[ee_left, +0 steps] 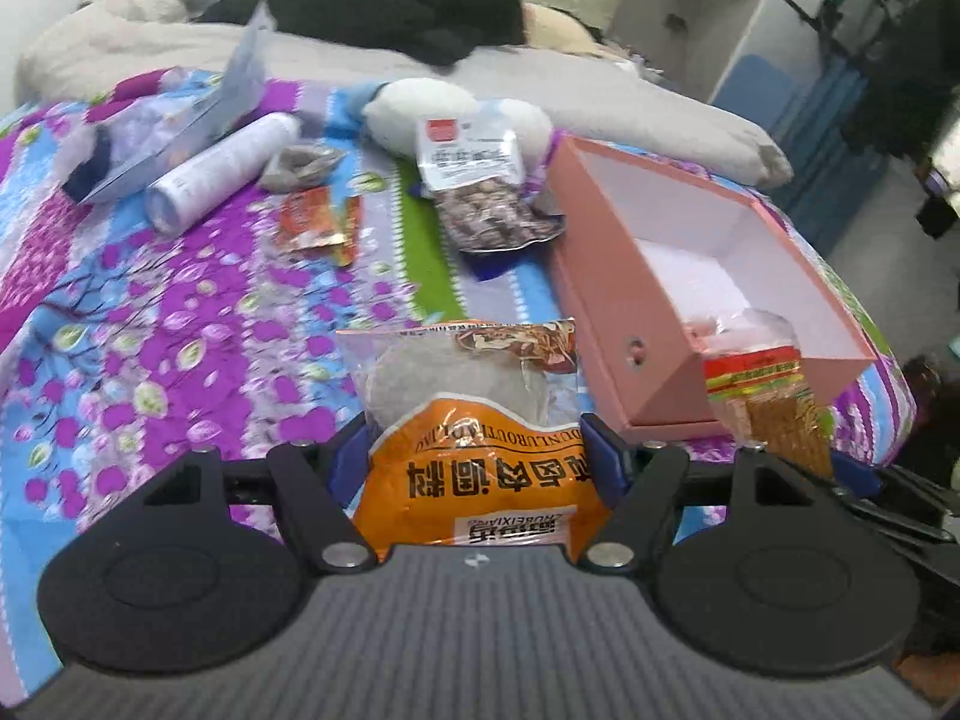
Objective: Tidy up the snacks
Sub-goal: 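Carry both bags over the pink box and open both tools to drop them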
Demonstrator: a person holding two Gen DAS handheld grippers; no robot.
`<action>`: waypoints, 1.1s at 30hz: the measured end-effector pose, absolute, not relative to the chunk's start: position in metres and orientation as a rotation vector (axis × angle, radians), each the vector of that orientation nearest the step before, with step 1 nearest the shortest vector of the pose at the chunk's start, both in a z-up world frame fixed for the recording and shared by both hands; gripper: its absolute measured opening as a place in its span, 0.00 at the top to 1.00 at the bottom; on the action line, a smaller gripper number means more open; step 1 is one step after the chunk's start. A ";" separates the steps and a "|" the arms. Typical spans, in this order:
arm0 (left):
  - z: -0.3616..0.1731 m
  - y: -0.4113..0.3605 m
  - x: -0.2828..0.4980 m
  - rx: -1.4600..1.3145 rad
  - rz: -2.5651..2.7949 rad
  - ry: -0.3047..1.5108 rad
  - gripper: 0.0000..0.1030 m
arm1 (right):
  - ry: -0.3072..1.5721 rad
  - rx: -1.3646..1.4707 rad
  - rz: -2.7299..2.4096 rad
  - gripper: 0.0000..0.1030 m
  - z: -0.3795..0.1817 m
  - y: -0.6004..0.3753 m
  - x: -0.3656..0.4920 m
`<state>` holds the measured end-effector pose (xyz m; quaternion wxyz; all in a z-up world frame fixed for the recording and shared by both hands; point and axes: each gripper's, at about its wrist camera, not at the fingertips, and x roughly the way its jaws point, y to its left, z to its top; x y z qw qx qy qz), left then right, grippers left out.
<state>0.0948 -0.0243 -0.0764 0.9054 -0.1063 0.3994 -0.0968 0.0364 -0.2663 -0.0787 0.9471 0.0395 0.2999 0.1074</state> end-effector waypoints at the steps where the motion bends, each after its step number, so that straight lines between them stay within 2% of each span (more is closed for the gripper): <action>1: -0.075 -0.029 0.097 -0.215 -0.214 0.821 0.27 | 0.612 0.084 0.209 0.51 -0.079 -0.270 0.036; 11: -0.051 -0.089 0.141 -0.176 -0.390 0.770 0.27 | 0.554 0.096 0.095 0.51 -0.061 -0.303 0.060; 20: -0.012 -0.155 0.222 -0.115 -0.466 0.772 0.27 | 0.540 0.124 0.020 0.51 -0.036 -0.351 0.117; 29: -0.001 -0.221 0.295 -0.059 -0.520 0.823 0.27 | 0.613 0.111 -0.003 0.51 -0.034 -0.393 0.188; 33: -0.016 -0.243 0.319 -0.076 -0.534 0.922 0.27 | 0.690 0.110 -0.029 0.51 -0.051 -0.405 0.217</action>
